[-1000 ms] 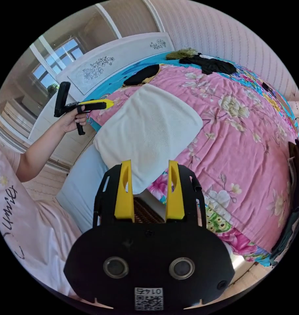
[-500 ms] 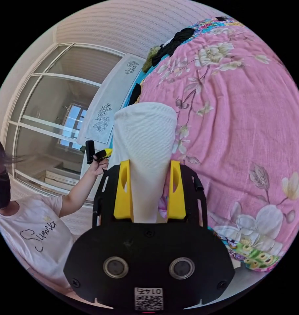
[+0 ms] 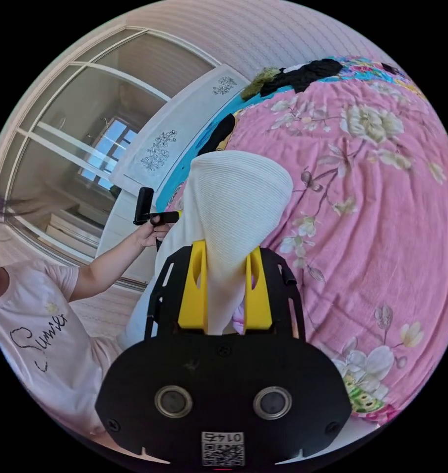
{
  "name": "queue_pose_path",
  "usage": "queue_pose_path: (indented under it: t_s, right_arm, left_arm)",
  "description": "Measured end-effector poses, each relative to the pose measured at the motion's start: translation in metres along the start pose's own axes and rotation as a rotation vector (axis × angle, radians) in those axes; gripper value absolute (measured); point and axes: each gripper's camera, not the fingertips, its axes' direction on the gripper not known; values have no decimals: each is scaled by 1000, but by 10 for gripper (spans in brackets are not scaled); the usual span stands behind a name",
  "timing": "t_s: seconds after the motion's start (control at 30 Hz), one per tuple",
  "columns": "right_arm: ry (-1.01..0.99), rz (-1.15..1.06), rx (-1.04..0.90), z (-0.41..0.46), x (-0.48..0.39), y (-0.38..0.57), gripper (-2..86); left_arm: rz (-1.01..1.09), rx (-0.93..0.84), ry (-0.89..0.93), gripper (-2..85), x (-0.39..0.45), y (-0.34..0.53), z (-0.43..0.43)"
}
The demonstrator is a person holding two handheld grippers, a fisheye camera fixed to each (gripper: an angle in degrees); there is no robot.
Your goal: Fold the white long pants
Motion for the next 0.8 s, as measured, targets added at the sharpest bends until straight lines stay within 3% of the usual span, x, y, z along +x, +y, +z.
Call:
queue_pose_path:
  t_s: [0.4, 0.8]
  right_arm:
    - [351, -507, -51, -38, -193, 2, 90]
    - [578, -854, 6, -131, -319, 9, 86]
  left_arm:
    - [-9, 197, -69, 50, 36, 55, -25]
    - [83, 452, 90, -1, 113, 36, 5]
